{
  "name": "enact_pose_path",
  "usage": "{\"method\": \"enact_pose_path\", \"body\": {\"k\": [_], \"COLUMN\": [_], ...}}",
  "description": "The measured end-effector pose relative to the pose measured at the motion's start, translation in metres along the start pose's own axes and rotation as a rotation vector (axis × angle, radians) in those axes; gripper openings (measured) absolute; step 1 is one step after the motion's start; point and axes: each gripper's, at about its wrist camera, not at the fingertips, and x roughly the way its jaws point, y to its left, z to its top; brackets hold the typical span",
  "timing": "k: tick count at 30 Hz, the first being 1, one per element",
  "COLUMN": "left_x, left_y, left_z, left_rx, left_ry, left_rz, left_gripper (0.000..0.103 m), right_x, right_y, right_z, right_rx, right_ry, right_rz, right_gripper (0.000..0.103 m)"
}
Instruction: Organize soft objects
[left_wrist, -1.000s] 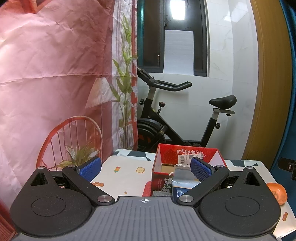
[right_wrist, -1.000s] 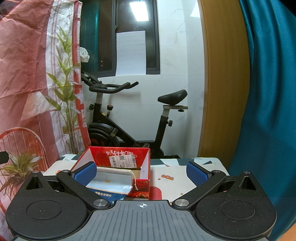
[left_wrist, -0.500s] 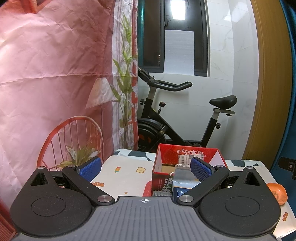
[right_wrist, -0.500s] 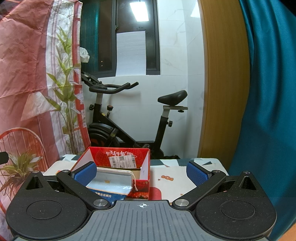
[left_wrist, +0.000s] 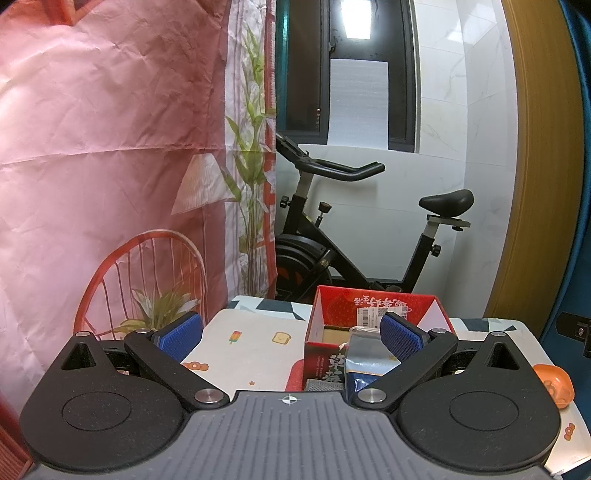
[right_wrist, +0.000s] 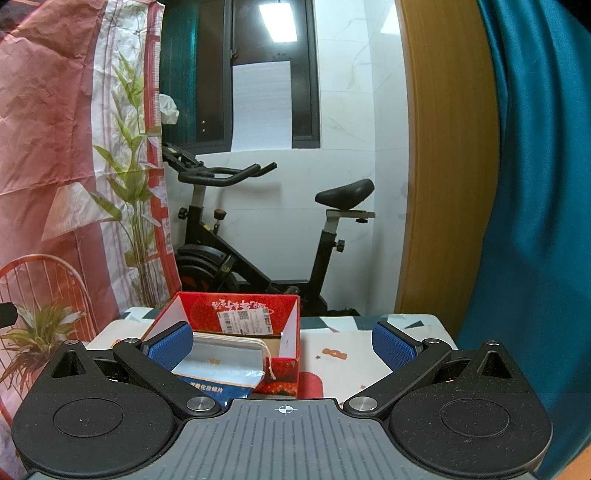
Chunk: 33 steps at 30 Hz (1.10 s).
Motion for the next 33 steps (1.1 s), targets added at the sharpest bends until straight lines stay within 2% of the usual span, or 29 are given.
{"method": "enact_pose_path", "body": {"k": [28,33], "left_x": [0.000,0.010], "left_y": [0.001,0.002], "left_z": [-0.004,-0.013], "left_rx": [0.003,0.009], "left_ry": [0.009,0.027], "left_rz": [0.000,-0.045], "left_gripper": [0.103,0.103], "right_x": [0.002,-0.004], "right_y": [0.000,0.001], "right_z": [-0.006,-0.010], "right_rx": [0.005,0.016], "right_ry": [-0.002,-0.029], "right_rz": [0.002,0.060], "right_gripper": [0.103,0.103]}}
